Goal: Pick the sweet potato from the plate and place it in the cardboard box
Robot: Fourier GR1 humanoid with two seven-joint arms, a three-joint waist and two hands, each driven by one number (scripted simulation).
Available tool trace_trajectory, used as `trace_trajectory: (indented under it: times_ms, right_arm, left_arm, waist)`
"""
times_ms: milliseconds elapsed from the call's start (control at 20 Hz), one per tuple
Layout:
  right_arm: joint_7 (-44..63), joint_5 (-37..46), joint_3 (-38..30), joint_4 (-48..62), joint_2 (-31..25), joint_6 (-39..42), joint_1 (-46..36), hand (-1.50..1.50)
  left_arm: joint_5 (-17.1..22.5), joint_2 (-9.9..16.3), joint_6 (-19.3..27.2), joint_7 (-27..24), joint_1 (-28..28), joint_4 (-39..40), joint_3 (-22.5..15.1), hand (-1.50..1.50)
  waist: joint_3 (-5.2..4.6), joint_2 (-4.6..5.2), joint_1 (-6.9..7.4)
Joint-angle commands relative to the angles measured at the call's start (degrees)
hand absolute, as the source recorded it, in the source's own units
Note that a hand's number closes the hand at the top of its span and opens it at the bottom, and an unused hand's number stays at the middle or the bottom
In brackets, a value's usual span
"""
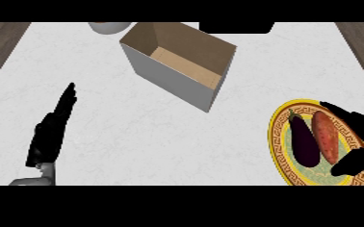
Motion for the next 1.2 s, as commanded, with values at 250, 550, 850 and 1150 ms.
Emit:
trace_trajectory:
  times_ms: [250, 550, 850, 1150]
  right_arm:
    - [-2.7, 1.3, -2.8, 1.9, 1.9, 2.9, 0.9, 1.5]
    - [-6.7, 11.7, 0.8, 0.7, 4.1, -11.8, 1.9, 1.5]
    - [-8.9, 12.3, -2.6, 0.3, 2.3, -12.3, -0.7, 1.5]
    - [-17.9, 20.3, 7.1, 13.0, 3.6, -17.2, -18.8, 1.5]
  left_arm:
    - [-3.1, -3.0, 0.4, 2.6, 3.1, -5.7, -1.2, 0.0]
    - [-0.8, -0.8, -2.3, 0.6, 0.2, -0.6, 2.6, 0.0]
    - [-3.7, -4.0, -0.8, 4.2, 2.1, -6.8, -0.8, 0.0]
    - [-3.2, -3.0, -2.9, 3.1, -2.2, -2.7, -1.0, 0.0]
  waist:
    - [0.0, -0.07, -0.01]
    - [0.0, -0.01, -0.16]
    - [0.0, -0.08, 0.01]
    - [0.14, 0.88, 3.42]
